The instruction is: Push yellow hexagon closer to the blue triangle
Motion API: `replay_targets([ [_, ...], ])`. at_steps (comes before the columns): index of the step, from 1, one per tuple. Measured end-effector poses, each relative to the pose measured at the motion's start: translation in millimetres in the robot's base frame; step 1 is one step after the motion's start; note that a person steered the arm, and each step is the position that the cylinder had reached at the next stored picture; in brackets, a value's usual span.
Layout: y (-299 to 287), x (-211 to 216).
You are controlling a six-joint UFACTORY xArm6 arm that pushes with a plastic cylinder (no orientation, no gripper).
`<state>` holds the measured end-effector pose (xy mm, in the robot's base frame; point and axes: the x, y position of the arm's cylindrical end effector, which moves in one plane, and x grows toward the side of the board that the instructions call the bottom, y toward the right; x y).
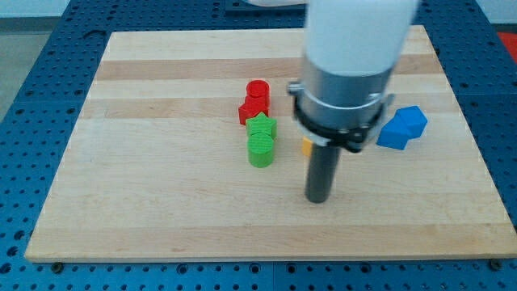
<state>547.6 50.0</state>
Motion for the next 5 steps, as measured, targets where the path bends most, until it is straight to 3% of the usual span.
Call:
replay_targets([
  [5,-14,-50],
])
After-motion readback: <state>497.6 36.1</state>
